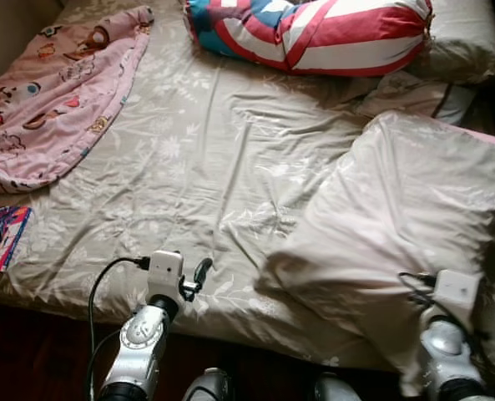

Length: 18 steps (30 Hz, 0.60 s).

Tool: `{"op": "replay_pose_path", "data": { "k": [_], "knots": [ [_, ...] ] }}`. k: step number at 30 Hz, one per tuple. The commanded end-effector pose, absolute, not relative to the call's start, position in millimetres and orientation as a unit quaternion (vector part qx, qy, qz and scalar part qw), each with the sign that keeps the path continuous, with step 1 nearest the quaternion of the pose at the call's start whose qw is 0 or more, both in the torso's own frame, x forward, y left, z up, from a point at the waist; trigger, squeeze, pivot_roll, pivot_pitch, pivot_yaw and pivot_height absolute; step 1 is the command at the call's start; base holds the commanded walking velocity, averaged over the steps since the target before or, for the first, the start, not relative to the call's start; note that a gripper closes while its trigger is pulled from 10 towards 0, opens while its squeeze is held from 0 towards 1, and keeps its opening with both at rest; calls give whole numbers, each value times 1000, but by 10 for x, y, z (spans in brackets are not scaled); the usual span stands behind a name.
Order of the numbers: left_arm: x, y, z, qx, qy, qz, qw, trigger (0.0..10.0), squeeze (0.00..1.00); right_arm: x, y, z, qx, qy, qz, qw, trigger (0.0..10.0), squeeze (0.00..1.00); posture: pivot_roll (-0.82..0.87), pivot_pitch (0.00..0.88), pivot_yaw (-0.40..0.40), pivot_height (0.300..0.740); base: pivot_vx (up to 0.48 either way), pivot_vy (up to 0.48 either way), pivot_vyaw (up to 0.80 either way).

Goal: Clean up the room

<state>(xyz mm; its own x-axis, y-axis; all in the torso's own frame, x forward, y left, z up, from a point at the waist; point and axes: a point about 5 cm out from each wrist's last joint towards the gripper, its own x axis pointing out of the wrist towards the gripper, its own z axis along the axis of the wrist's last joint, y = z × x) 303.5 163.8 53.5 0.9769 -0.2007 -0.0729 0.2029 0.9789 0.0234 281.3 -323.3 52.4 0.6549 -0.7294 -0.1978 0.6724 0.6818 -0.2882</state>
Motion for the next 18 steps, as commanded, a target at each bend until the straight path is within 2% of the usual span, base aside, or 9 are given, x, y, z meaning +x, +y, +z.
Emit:
{"op": "replay_pose_path", "data": {
  "k": [1, 7, 14, 15, 18],
  "knots": [
    [2968, 1704, 427, 12, 55, -90, 994, 10000, 0, 2846, -3460, 823, -101, 94, -438, 888, 0, 0, 3, 264, 33, 740, 0, 0, 0],
    [2972, 1711, 414, 9, 56, -89, 994, 10000, 0, 2756, -3775, 1091, -124, 69, -502, 853, 0, 0, -6, 263, 33, 740, 0, 0, 0],
    [2968, 1722, 389, 6, 59, -89, 994, 10000, 0, 2729, -3821, 1084, -124, 83, -504, 851, 0, 0, -7, 266, 34, 740, 0, 0, 0],
    [2967, 1727, 382, 6, 59, -88, 994, 10000, 0, 2733, -3783, 1046, -122, 90, -502, 851, 10000, 0, -4, 267, 35, 740, 0, 0, 0],
    [2966, 1735, 376, 6, 60, -88, 994, 10000, 0, 2742, -3736, 1015, -111, 87, -501, 854, 10000, 0, 0, 268, 38, 740, 0, 0, 0]
  ]
}}
